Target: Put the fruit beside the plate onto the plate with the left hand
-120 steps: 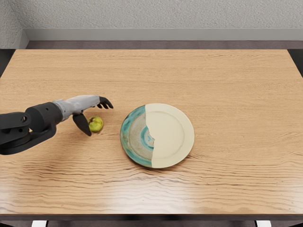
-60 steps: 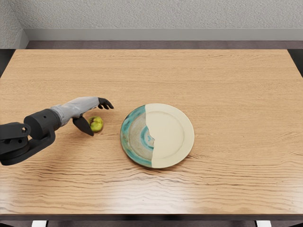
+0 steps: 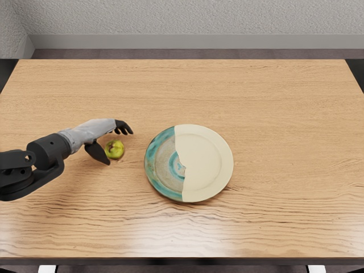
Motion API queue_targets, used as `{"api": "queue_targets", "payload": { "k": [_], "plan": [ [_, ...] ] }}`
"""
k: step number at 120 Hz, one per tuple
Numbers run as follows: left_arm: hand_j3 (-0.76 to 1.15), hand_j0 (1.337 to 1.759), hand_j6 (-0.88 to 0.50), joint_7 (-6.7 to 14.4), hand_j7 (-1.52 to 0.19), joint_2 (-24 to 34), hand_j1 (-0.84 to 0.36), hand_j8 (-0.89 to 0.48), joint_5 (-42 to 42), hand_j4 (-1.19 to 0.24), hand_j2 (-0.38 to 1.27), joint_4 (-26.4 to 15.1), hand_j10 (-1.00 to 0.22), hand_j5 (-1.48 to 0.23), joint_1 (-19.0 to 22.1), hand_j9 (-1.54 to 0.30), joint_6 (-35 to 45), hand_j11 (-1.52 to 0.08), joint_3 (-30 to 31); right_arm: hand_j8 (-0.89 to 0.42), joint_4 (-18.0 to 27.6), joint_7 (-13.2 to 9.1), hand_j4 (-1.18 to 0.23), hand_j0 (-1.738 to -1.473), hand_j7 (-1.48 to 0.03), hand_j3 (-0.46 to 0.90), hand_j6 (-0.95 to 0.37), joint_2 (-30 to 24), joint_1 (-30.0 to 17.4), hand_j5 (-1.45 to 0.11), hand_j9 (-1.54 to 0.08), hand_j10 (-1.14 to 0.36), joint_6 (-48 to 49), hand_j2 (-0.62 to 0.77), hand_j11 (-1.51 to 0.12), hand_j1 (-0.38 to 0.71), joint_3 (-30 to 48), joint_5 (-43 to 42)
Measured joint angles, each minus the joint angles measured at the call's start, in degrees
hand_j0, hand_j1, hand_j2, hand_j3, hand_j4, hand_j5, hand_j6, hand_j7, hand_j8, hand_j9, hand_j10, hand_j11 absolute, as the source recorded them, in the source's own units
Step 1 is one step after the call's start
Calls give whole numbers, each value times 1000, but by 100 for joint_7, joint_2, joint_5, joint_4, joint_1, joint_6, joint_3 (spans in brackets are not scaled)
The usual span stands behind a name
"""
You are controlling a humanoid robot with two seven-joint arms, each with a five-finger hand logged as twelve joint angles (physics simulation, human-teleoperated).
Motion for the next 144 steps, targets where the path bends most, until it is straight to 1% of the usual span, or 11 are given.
{"api": "queue_targets", "payload": {
  "k": [33,107,128,140,142,143,144],
  "plan": [
    [0,1658,-404,-4,-522,-53,-130,-404,-16,-403,84,77,-403,-522,0,-522,-116,-521,1,-1,0,0,-1,-1658,0,0,-1,0,0,0,0,0,1,0,0,-349,-2,0],
    [14,1658,-501,-5,-647,-36,-245,-500,-42,-499,107,89,-499,-647,-9,-647,-347,-647,-14,-1,0,0,-1,-1658,0,0,-1,0,0,0,0,0,0,0,0,-349,-1,0],
    [6,1658,-509,-3,-686,-27,-277,-511,-67,-542,108,83,-533,-675,-17,-690,-472,-689,-38,-1,1,0,-1,-1658,0,0,-1,0,0,0,0,0,0,0,0,-349,-1,0],
    [4,1656,-496,5,-707,-27,-280,-492,-76,-591,92,84,-560,-665,-17,-721,-518,-718,-50,-1,0,0,-1,-1658,0,0,-1,0,0,0,0,-1,0,0,0,-349,-1,0],
    [-17,1655,-477,5,-711,-27,-275,-492,-81,-594,92,83,-562,-671,-18,-728,-526,-725,-50,-1,1,0,-1,-1658,0,0,-1,0,0,0,0,-1,0,0,0,-349,-1,0],
    [15,1656,-476,5,-711,-27,-281,-493,-84,-596,84,83,-564,-673,-18,-731,-529,-728,-50,-1,1,0,-1,-1658,0,0,-1,0,0,0,0,-1,0,0,0,-349,-1,0],
    [-12,1656,-470,4,-713,-27,-276,-490,-86,-598,85,83,-565,-676,-18,-735,-533,-732,-51,-1,1,0,-1,-1658,0,0,-1,0,0,0,0,-1,0,0,0,-349,-1,0]
  ]
}}
